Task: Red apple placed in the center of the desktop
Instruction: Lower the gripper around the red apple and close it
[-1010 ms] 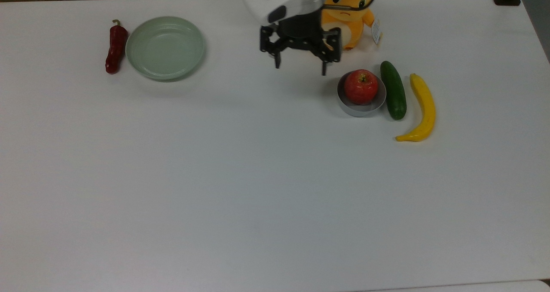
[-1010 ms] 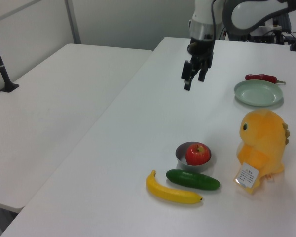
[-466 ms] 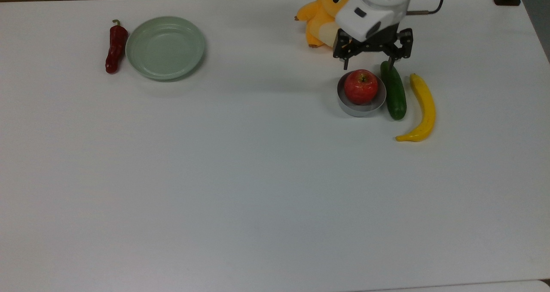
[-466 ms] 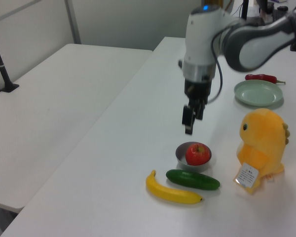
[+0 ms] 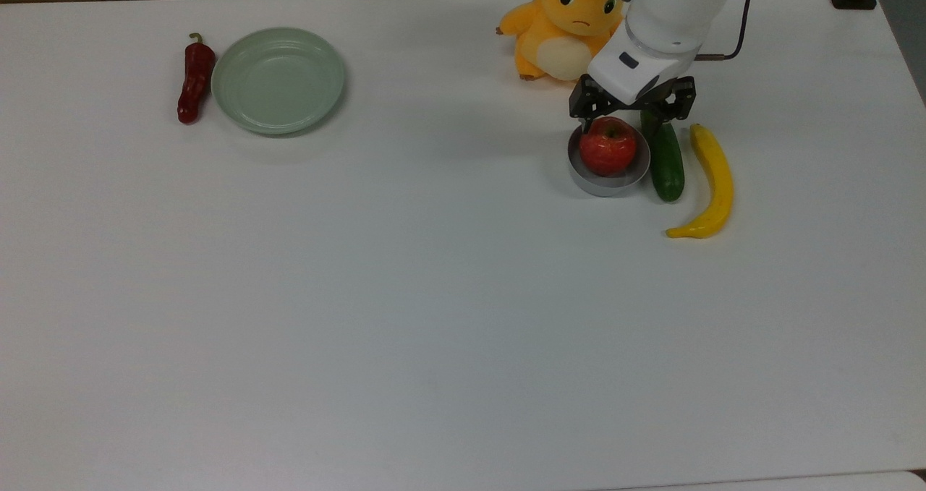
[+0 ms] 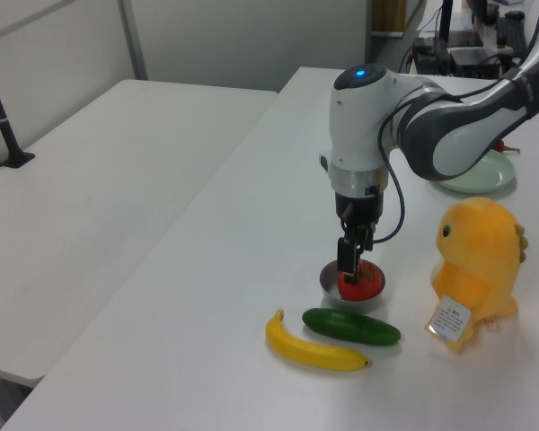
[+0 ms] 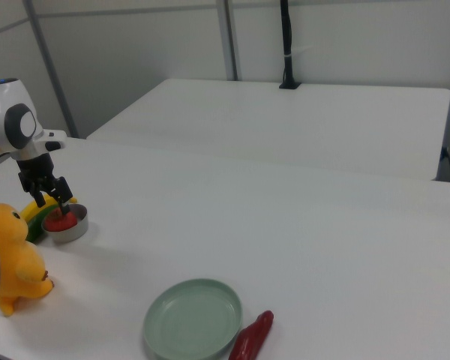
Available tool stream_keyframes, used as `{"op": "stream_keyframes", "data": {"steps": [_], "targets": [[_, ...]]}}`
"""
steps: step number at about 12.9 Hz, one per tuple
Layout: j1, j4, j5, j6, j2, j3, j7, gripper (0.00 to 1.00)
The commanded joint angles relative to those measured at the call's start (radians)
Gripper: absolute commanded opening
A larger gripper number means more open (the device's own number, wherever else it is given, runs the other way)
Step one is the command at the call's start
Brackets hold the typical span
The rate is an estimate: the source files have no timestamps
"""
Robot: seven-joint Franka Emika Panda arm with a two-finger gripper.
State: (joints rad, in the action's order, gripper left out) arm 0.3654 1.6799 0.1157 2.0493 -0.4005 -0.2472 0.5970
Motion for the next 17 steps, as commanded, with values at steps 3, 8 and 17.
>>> {"op": "stream_keyframes", "data": {"steps": [3, 8, 17], "targets": [[0.02, -0.014, 0.045, 0.014, -0.049, 0.003, 0.023, 1.0], [0.02, -0.016, 0.073, 0.015, -0.067, 0.002, 0.039, 0.27], [-0.023, -0.052, 0.068, 0.057, -0.046, 0.003, 0.058, 0.27]]}}
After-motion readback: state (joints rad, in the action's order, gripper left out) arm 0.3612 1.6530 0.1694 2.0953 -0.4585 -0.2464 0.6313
